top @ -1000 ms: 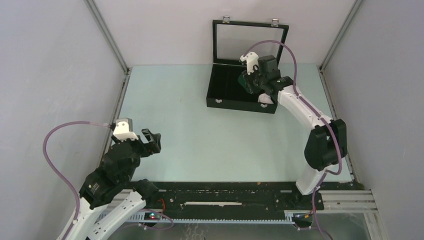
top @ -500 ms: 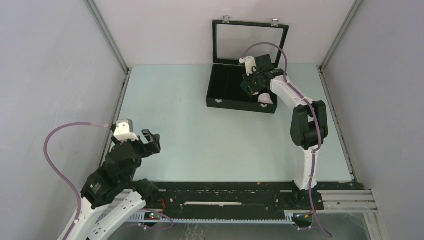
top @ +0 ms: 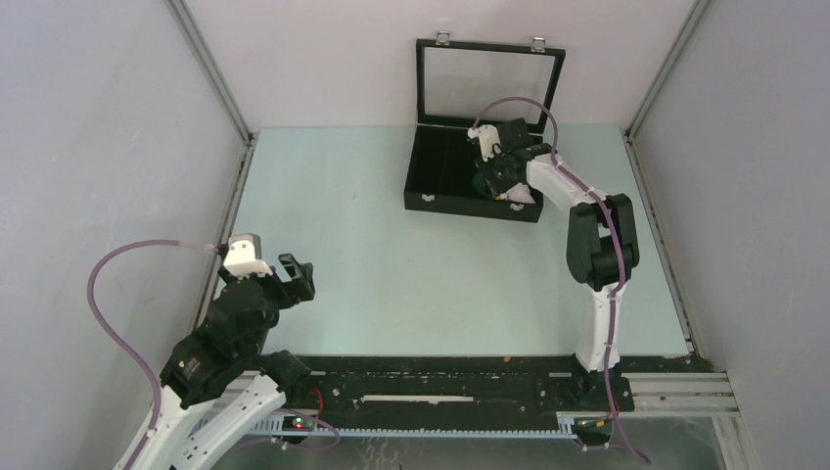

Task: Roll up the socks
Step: Move the storage box to the center of the board.

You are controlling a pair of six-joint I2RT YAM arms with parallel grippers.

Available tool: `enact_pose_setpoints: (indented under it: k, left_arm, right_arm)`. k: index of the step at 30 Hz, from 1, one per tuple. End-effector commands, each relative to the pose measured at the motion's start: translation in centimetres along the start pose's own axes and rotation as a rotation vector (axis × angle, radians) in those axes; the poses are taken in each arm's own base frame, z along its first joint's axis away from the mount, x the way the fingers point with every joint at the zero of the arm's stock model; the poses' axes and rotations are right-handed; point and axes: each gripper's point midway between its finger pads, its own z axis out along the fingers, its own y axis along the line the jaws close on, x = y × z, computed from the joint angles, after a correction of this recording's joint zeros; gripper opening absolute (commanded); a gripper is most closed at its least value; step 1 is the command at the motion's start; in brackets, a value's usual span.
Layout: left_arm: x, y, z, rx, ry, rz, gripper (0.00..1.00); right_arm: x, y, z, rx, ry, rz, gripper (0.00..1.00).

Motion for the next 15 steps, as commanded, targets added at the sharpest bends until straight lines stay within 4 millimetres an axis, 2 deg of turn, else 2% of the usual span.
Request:
enact_pose_setpoints:
  k: [1,6,15]
  left_arm:
    - [0.1,0.2,0.4,-0.020,-0.011,-0.011,0.89]
    - [0.1,0.2,0.4,-0.021,-0.010,-0.009,0.89]
    - [0.2,0.2,0.5,-0.025,-0.007,-0.007,0.90]
  right_arm:
    - [0.1,-0.7,0.1,0.025,0.000,0.019,0.00]
    - [1.3,-1.0,1.2,0.034,0.036,0.044,0.00]
    - [5.6,-1.1,3.7,0.017,0.159,0.116,0.00]
